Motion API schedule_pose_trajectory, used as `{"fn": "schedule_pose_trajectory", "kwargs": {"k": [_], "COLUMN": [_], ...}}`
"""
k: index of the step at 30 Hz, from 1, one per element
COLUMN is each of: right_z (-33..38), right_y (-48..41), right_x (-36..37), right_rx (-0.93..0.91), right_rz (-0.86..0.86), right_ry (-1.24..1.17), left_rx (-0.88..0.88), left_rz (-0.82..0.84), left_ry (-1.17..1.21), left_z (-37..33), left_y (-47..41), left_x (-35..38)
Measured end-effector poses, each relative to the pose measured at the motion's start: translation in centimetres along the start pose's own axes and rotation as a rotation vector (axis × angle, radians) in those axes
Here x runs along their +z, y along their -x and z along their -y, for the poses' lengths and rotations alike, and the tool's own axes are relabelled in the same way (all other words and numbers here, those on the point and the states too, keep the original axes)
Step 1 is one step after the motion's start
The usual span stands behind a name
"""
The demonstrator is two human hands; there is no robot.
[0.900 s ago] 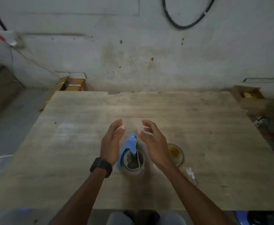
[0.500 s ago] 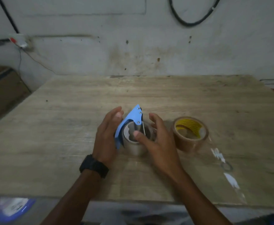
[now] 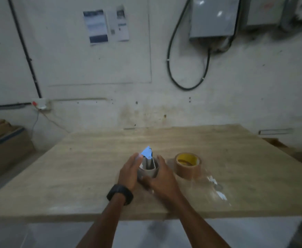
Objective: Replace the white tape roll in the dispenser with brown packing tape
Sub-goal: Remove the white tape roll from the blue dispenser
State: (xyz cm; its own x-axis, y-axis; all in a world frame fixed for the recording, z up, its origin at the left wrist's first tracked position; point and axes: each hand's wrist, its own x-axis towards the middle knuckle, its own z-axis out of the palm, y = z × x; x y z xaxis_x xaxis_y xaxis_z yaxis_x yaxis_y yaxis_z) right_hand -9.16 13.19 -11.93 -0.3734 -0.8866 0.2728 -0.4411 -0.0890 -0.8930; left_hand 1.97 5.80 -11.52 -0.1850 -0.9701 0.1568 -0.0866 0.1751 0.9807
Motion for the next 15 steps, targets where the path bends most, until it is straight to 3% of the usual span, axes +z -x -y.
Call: {"fn": "schedule_pose_trajectory", "kwargs": {"k": [9, 15], "right_z": [-0.7, -0.8], "right_y": [-1.1, -1.8], "right_x": [-0.6, -0.7], "right_rx": [-0.052, -0.159], "right_rz": [-0.141, -0.147], "right_ry": [-0.180, -0.270], "left_rx": [-0.077, -0.169], "left_rz": [0.076, 0.113], "left_ry": [0.211, 0.493], "left_z": [-0.2, -0.4], "left_y": [-0.7, -1.0], "left_x": [0.2, -0.1]}}
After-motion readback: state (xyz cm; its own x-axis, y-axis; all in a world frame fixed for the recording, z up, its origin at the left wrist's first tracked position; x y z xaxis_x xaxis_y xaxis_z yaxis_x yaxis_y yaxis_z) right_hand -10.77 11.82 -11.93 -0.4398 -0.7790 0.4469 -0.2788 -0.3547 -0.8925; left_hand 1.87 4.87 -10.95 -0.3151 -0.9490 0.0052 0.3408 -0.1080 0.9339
